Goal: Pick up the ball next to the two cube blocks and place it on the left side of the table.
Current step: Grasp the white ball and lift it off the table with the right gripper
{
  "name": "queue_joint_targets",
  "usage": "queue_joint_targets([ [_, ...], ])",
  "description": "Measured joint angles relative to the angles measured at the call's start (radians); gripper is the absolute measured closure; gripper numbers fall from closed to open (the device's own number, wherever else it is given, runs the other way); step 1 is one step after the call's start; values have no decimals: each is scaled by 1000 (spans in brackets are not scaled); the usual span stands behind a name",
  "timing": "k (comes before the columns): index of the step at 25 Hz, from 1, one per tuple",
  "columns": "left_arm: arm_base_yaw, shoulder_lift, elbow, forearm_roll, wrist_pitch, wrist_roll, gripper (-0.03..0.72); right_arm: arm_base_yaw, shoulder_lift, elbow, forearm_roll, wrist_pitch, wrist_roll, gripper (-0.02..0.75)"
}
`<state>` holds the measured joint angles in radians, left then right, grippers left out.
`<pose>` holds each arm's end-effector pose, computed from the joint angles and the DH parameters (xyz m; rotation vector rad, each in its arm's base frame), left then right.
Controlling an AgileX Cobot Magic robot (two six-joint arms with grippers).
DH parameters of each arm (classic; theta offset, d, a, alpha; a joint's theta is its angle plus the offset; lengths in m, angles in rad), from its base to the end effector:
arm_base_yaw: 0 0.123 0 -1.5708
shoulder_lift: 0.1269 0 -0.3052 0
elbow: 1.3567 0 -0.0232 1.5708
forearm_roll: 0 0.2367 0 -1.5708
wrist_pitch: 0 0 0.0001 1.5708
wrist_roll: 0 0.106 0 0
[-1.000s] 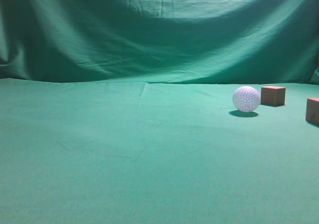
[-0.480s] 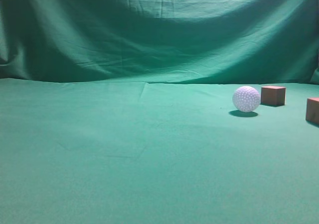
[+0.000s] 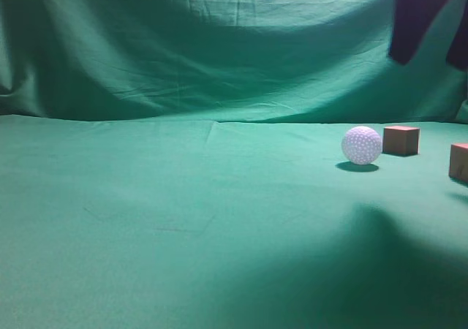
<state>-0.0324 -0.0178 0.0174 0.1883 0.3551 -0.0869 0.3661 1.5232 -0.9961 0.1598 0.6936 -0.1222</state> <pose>0.0327 0.0059 0.1726 0.0663 1.8319 0.1001 0.2701 0.1151 0.2521 -0.5231 2.6625 0.2477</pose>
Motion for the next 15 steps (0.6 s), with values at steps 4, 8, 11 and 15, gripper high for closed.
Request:
queue_joint_targets([
  [4, 0, 0, 0, 0, 0, 0, 688, 10, 108, -64, 46, -2, -52, 92],
  [8, 0, 0, 0, 0, 0, 0, 688, 31, 210, -115, 61, -18, -83, 92],
  [11, 0, 0, 0, 0, 0, 0, 688, 32, 292, -158, 63, -38, -114, 92],
  [15, 0, 0, 0, 0, 0, 0, 688, 32, 373, -217, 63, -49, -128, 141],
])
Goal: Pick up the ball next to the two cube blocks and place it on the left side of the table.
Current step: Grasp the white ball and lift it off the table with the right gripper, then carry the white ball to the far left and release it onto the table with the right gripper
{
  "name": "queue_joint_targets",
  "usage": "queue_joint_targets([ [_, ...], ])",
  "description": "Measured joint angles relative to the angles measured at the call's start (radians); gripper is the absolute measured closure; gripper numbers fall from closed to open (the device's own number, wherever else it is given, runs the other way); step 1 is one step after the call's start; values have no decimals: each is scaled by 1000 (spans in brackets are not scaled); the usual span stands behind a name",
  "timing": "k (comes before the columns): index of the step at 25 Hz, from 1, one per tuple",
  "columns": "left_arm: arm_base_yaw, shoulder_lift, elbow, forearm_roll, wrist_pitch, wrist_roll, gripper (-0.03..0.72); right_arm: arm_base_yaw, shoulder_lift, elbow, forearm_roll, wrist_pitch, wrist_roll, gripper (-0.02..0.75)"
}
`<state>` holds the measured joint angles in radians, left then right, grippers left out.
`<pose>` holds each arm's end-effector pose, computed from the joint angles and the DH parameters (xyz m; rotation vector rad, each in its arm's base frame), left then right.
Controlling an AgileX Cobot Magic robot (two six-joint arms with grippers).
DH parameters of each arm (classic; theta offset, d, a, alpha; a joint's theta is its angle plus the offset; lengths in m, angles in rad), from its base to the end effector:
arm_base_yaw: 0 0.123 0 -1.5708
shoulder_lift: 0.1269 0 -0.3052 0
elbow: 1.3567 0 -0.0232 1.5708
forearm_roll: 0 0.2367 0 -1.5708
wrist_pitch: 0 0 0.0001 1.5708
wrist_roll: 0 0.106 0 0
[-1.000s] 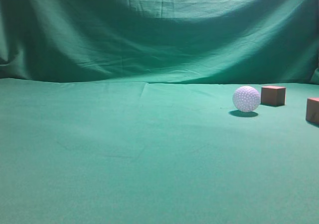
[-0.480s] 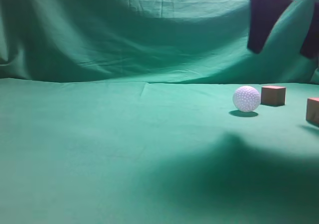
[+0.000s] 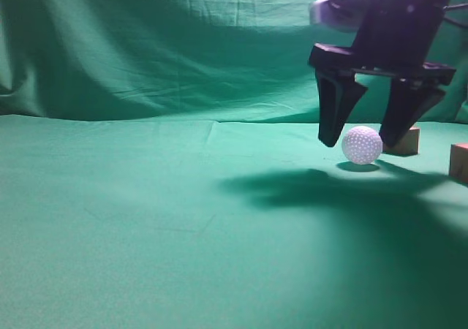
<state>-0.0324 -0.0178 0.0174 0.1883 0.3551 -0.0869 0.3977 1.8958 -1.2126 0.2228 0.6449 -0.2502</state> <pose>0.0327 0.0059 0.1726 0.0663 1.8319 0.1001 0.3424 0.1591 0.1849 -0.6851 2.7296 0.2642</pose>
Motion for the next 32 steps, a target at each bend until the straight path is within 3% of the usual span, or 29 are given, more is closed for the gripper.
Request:
queue_joint_targets([
  [3, 0, 0, 0, 0, 0, 0, 688, 0, 36, -22, 0, -5, -2, 239],
  [6, 0, 0, 0, 0, 0, 0, 688, 0, 51, -23, 0, -9, -2, 250],
  [11, 0, 0, 0, 0, 0, 0, 688, 0, 58, -41, -6, -6, -4, 430],
  [20, 0, 0, 0, 0, 0, 0, 688, 48, 69, -314, 48, 61, -5, 420],
  [32, 0, 0, 0, 0, 0, 0, 688, 354, 478, -957, 117, 54, -6, 420],
])
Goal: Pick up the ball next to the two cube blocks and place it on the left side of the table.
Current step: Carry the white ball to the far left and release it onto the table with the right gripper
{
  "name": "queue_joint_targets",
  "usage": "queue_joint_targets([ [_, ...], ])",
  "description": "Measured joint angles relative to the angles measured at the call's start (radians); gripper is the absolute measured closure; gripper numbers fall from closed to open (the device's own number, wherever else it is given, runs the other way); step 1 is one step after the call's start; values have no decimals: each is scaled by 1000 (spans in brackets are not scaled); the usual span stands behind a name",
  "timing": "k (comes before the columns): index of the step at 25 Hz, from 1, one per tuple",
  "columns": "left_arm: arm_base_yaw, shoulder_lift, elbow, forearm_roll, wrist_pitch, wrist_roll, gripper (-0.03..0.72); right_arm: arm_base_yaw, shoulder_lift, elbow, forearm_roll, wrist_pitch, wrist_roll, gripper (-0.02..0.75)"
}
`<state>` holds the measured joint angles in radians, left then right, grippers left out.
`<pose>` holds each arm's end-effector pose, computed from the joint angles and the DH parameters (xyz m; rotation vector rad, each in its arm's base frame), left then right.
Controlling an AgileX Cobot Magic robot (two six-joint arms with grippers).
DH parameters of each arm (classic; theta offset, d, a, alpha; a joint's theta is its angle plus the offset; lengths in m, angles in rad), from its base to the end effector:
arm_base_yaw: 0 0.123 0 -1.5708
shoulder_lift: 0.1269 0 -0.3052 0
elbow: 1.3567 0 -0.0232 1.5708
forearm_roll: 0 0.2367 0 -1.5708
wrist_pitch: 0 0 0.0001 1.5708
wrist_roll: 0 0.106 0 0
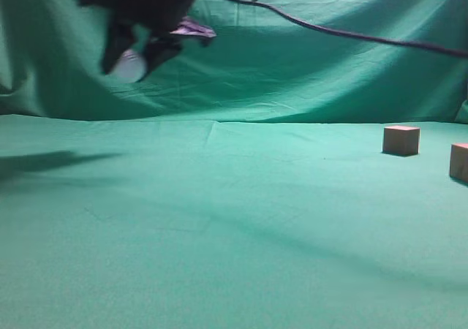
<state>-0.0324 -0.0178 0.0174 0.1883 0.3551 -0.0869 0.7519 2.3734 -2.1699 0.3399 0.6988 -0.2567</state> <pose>0.0327 0.0059 0.1726 0.0663 1.8319 0.1001 0.3901 0.3960 0.2278 -0.9807 2.2142 0.6148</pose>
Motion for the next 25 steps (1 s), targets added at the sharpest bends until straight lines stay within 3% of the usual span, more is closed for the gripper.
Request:
queue_joint_targets([
  [3, 0, 0, 0, 0, 0, 0, 688, 64, 113, -118, 2, -55, -22, 420],
  [8, 0, 0, 0, 0, 0, 0, 688, 154, 231, -171, 8, -286, -59, 420],
  [13, 0, 0, 0, 0, 0, 0, 688, 182, 297, -172, 8, -397, -73, 420],
  [21, 0, 0, 0, 0, 0, 0, 688, 183, 325, -173, 9, -438, -78, 420],
  [25, 0, 0, 0, 0, 0, 0, 688, 182, 325, -173, 11, -440, -78, 224],
])
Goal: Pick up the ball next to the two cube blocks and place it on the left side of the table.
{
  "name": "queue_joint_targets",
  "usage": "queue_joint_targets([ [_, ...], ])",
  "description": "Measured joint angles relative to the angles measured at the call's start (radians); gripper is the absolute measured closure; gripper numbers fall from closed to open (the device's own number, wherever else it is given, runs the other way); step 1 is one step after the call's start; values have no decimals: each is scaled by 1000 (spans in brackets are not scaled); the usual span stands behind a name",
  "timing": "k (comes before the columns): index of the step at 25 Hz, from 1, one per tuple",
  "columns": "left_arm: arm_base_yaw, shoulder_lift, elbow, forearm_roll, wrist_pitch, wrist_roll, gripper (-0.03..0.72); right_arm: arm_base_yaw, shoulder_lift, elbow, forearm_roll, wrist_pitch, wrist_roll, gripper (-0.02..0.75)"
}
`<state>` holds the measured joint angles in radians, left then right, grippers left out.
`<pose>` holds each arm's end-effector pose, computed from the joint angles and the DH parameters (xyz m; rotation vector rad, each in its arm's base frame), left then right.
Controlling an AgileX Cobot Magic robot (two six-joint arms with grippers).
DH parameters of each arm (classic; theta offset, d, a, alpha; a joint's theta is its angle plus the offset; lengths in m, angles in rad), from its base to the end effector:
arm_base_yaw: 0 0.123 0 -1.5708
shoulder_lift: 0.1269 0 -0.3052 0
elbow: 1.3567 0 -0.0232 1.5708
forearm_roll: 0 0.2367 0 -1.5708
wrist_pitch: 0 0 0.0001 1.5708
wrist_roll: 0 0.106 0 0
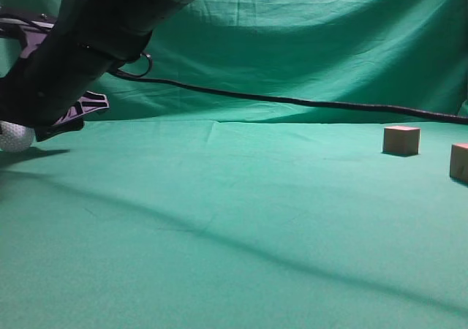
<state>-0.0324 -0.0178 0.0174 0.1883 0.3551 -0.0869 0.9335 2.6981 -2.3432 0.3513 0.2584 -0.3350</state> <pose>0.0327 0.0059 0.1726 0.0663 1.8319 0.1001 0.3593 0.5010 0.1261 -1.0107 1.8958 0.6536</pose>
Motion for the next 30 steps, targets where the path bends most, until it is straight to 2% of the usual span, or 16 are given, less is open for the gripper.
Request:
queue_joint_targets([
  [3, 0, 0, 0, 0, 0, 0, 688, -10, -19, 0, -3, 43, -2, 116],
  [8, 0, 0, 0, 0, 0, 0, 688, -59, -175, 0, -19, 287, -2, 127],
  [13, 0, 0, 0, 0, 0, 0, 688, -91, -397, -6, -97, 680, 52, 591],
  [15, 0, 0, 0, 0, 0, 0, 688, -91, -459, -6, -153, 819, 109, 682],
  [17, 0, 0, 0, 0, 0, 0, 688, -91, -508, -6, -207, 931, 182, 738],
  [19, 0, 0, 0, 0, 0, 0, 688, -91, -542, -6, -264, 983, 238, 738],
  [22, 0, 0, 0, 0, 0, 0, 688, -91, -599, 0, -317, 1002, 294, 738],
  [26, 0, 0, 0, 0, 0, 0, 688, -91, -700, 4, -325, 1007, 309, 738],
  [30, 0, 0, 0, 0, 0, 0, 688, -91, -823, 93, -346, 1007, 311, 738],
])
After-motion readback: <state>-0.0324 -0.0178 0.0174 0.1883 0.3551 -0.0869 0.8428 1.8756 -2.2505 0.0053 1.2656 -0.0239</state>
